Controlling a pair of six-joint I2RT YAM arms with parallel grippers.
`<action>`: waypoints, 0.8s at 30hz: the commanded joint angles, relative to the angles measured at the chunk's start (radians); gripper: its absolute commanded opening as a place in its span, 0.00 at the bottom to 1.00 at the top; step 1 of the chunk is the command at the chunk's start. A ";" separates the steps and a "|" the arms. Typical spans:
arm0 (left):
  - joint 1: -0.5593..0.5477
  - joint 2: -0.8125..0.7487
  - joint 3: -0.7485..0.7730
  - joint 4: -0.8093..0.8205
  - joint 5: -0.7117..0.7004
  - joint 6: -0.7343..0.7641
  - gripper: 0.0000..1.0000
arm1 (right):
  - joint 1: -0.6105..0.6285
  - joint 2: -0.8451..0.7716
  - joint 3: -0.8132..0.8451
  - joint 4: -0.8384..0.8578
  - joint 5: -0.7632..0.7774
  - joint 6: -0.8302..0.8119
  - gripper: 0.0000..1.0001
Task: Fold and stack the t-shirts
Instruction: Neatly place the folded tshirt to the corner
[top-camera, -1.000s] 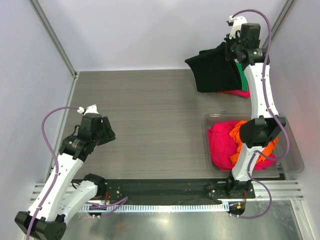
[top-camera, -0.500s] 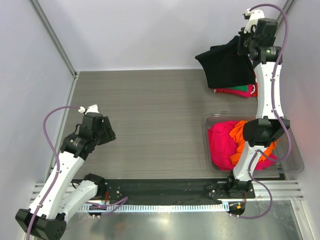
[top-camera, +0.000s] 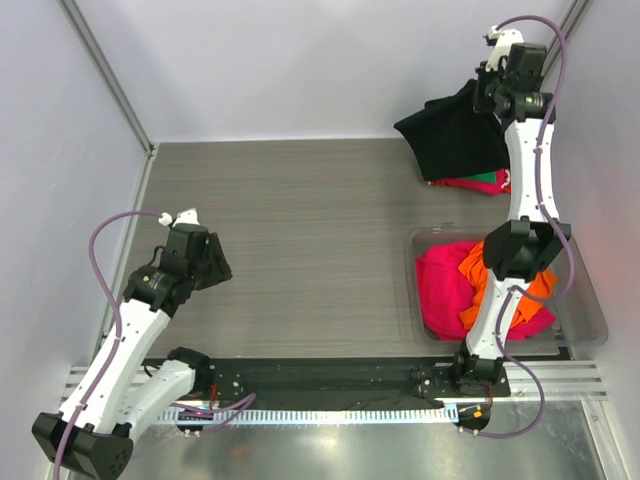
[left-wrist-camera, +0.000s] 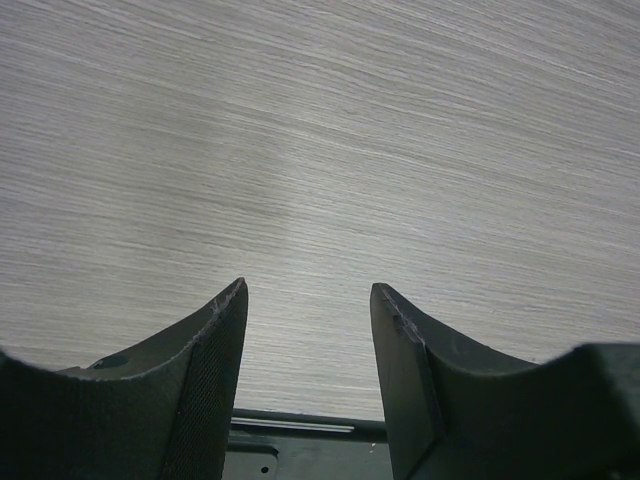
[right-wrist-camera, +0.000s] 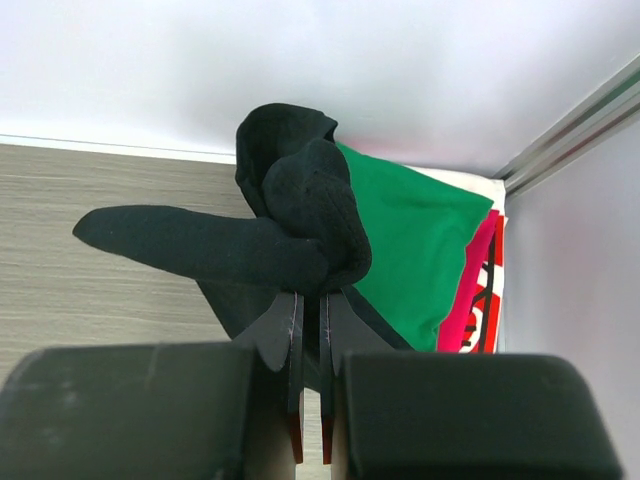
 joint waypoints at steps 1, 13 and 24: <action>0.000 0.001 0.014 0.012 -0.024 -0.010 0.53 | -0.015 -0.009 0.070 0.113 -0.009 0.023 0.01; 0.000 0.019 0.014 0.009 -0.032 -0.016 0.52 | -0.075 0.083 0.070 0.233 0.026 0.071 0.01; 0.000 0.059 0.015 0.000 -0.050 -0.027 0.52 | -0.147 0.279 0.110 0.372 0.046 0.127 0.01</action>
